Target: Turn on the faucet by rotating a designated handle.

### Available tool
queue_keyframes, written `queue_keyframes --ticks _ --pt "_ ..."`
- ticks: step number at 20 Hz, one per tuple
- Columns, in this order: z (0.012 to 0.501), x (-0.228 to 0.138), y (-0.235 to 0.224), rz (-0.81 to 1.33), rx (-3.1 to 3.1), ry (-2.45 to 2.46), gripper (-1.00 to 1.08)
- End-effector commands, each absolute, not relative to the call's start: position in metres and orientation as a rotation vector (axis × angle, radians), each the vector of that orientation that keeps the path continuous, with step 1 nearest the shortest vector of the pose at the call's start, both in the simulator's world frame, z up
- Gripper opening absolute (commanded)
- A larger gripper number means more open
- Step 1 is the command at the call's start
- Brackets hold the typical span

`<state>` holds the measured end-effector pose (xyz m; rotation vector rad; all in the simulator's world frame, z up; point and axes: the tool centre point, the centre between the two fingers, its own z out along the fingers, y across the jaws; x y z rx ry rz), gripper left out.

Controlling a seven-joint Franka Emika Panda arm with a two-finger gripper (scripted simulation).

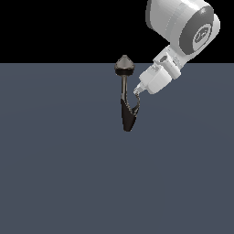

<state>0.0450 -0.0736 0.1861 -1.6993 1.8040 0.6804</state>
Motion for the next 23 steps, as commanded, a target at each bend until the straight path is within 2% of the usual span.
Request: queue_keyframes --ticks 1,11,13,23 --pt "0.182 0.033 -0.075 0.692 -1.698 1.806 -1.00" --pt "0.173 -0.003 -0.081 0.701 -1.702 1.801 -1.00" --pt "0.182 0.008 -0.076 0.682 -1.711 1.786 -1.00" --pt "0.137 -0.023 -0.116 0.701 -1.702 1.801 -1.00"
